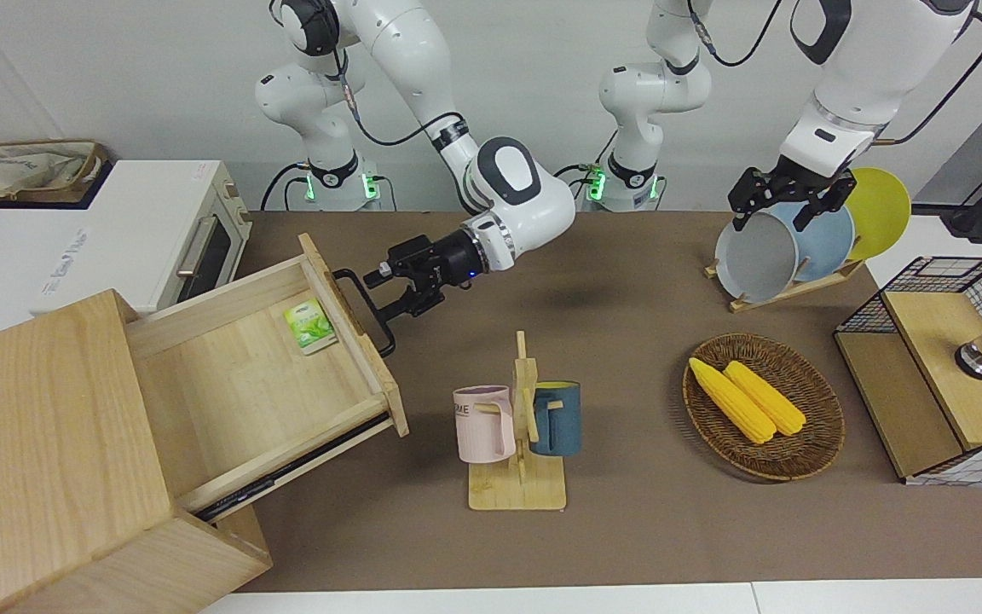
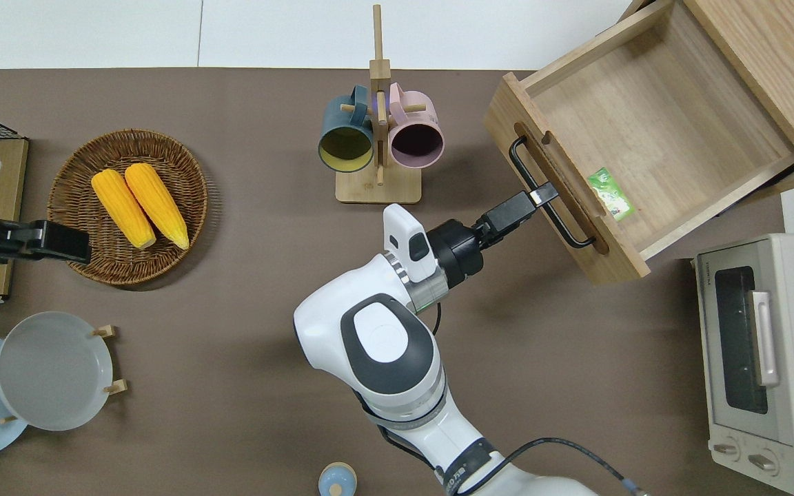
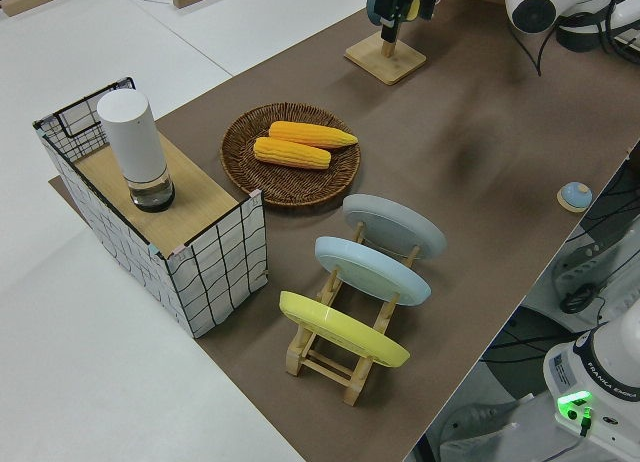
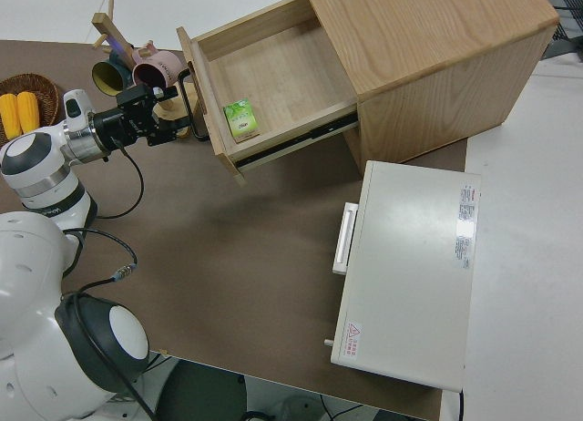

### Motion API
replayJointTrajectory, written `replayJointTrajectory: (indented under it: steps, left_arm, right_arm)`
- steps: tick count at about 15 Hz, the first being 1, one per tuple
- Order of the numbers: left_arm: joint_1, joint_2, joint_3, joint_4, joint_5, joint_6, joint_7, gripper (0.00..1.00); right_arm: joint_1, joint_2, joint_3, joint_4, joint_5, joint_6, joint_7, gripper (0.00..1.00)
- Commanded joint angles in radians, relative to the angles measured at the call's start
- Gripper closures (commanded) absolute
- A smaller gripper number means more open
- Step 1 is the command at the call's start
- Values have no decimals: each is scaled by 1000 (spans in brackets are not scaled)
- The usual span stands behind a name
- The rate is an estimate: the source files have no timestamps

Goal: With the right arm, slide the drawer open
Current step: 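Open the right gripper and back it away from the handle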

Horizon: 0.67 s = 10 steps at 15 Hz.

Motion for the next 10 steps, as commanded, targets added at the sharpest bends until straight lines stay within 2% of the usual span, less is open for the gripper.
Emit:
replayJointTrajectory:
  steps: [1, 2, 5, 8, 10]
  left_arm:
    - [4, 11, -6, 26, 17, -20, 10, 7]
    - [4, 11, -6, 26, 17, -20, 10, 7]
    - [4, 11, -6, 26, 17, -20, 10, 7]
    - [4, 11, -6, 26, 17, -20, 10, 7]
    - [4, 11, -6, 24, 17, -20, 10, 7]
  right_arm:
    - [55, 8, -10, 65, 82, -46, 46, 15]
    - [63, 8, -9, 84, 116, -60, 48, 15]
    - [89, 0, -7, 186, 237, -93, 48, 15]
    - [87, -20, -6, 247, 343, -93, 43, 15]
    - [74, -39, 2, 275, 398, -87, 40, 15]
